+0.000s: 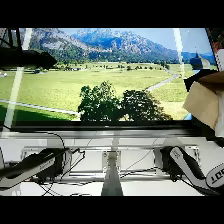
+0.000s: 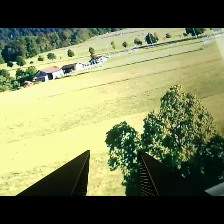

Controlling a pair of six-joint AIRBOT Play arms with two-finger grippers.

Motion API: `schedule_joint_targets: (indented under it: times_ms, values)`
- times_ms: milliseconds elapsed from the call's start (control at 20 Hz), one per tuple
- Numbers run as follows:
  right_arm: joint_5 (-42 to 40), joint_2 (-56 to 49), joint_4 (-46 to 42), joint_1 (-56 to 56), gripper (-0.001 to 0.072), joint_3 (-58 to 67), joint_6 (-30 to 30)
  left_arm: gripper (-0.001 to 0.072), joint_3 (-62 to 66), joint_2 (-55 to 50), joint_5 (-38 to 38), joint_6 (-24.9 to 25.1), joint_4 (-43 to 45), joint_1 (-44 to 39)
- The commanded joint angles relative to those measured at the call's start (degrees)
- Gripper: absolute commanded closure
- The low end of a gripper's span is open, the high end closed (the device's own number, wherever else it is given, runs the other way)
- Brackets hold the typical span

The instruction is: Fold the clothes and pants, and hang the long-sleeved shirts on hangers.

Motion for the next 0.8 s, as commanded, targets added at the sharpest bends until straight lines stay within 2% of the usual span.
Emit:
schedule_joint_targets:
  times_ms: [0, 50, 150, 200, 350, 400, 500, 550, 650, 750]
  values:
    - [12.07, 2.19, -5.18, -12.72, 0.0700, 0.04, 3.78, 0.0385, 0.07, 0.13, -0.02, 0.00, 0.07, 0.22]
    - [13.35, 2.05, -4.92, -14.84, 0.0650, -0.42, 3.98, 0.0385, 0.07, 0.13, -0.02, 0.00, 0.07, 0.22]
    - [13.92, 2.03, -4.61, -16.33, 0.0082, -1.62, 5.11, 0.0385, 0.07, 0.13, -0.02, 0.00, 0.07, 0.22]
    - [13.66, 2.01, -3.87, -16.26, 0.0015, -2.08, 4.74, 0.0385, 0.07, 0.13, -0.02, 0.00, 0.07, 0.24]
    - [11.37, 1.90, 1.05, -16.04, 0.0019, -2.36, 4.63, 0.0385, 0.07, 0.13, -0.02, 0.00, 0.07, 0.22]
    - [10.49, 1.90, 3.67, -16.02, 0.0069, -2.36, 4.61, 0.0385, 0.07, 0.13, -0.02, 0.00, 0.07, 0.22]
    - [9.25, 1.90, 11.41, -15.91, 0.0561, -2.36, 3.45, 0.0385, 0.07, 0.13, -0.02, 0.00, 0.07, 0.24]
    - [9.01, 1.90, 15.37, -14.88, 0.0699, -2.36, -0.15, 0.0385, 0.07, 0.13, -0.02, 0.00, 0.07, 0.22]
    - [9.33, 1.92, 19.15, -9.84, 0.0700, -2.36, -5.31, 0.0385, 0.07, 0.13, -0.02, 0.00, 0.07, 0.22]
    - [9.86, 1.92, 19.19, -1.09, 0.0701, -2.34, -6.12, 0.0385, 0.07, 0.13, -0.02, 0.00, 0.07, 0.22]
